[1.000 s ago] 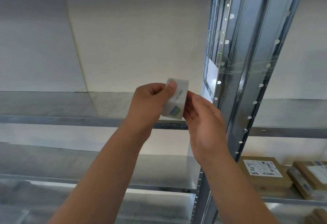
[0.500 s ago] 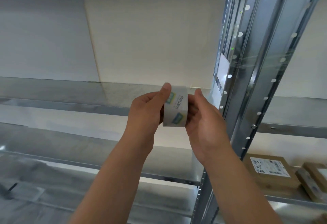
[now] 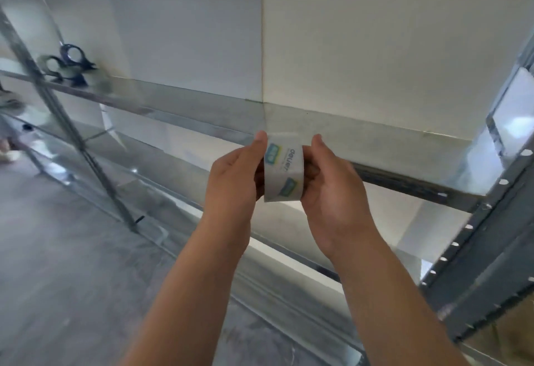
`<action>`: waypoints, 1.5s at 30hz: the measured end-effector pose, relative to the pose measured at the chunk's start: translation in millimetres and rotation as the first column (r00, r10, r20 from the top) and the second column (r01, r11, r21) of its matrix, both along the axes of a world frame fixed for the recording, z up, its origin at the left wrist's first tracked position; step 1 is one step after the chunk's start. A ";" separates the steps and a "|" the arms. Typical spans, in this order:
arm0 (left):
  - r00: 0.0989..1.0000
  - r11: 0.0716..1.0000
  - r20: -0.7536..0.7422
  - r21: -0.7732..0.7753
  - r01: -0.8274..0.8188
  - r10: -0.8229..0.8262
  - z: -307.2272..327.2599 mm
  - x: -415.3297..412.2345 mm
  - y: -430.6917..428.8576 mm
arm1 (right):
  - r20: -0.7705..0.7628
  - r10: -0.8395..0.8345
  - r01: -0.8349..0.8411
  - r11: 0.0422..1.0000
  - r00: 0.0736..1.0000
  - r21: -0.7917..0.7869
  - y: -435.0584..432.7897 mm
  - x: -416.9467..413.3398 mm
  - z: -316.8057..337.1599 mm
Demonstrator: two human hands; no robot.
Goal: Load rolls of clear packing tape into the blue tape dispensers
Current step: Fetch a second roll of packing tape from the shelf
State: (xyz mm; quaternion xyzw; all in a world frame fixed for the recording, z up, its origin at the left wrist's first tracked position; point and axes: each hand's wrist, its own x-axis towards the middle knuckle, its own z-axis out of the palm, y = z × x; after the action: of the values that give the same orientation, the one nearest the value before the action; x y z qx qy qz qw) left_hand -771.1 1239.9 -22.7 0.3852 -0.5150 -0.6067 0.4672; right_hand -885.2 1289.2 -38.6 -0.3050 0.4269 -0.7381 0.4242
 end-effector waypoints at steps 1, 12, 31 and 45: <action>0.999 0.999 -0.002 -0.007 -0.036 0.036 -1.2 13.7 -5.3 | -0.006 0.028 -0.028 1.000 1.000 0.006 -9.6 12.5 -0.2; 0.935 0.935 -0.041 -0.026 -0.354 0.352 4.9 193.2 -72.9 | -0.072 0.313 -0.312 0.950 0.947 0.035 -119.0 185.1 5.5; 0.759 0.762 -0.090 -0.005 -0.648 0.645 -13.4 442.9 -181.0 | -0.048 0.548 -0.545 0.835 0.835 0.072 -263.1 445.0 -6.8; 0.632 0.626 -0.132 -0.090 -0.774 0.763 -6.7 495.5 -351.8 | -0.047 0.729 -0.729 0.684 0.682 0.036 -463.8 508.7 4.7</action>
State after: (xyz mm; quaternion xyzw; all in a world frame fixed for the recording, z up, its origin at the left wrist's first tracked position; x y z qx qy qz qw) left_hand -275.6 888.1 -29.4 0.5098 -0.3225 -0.3273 0.7273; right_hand -376.5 825.4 -33.9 -0.4676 0.2878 -0.4966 0.6723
